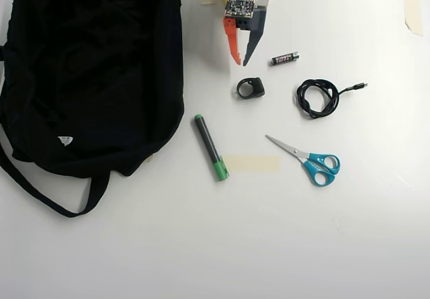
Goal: Put the green marker into the black bag
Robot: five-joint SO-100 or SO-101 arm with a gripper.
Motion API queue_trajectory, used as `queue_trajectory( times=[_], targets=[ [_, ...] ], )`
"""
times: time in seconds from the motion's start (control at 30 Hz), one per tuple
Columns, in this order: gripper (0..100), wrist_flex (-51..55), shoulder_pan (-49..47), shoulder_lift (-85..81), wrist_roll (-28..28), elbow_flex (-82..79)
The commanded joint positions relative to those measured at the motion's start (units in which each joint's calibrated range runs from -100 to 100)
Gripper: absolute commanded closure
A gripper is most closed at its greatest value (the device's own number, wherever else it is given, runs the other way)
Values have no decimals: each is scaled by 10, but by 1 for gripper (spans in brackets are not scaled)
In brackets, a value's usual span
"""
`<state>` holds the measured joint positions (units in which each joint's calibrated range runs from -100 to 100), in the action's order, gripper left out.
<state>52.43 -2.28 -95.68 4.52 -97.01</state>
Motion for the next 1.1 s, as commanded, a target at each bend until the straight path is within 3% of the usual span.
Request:
queue_trajectory(
  times=[0.0, 0.37, 1.07],
  targets=[
    [97, -40, 0, 69, 0, 58],
    [97, -67, -3, 332, -1, 349],
    [97, -324, -11, 599, -2, 558]
  ],
)
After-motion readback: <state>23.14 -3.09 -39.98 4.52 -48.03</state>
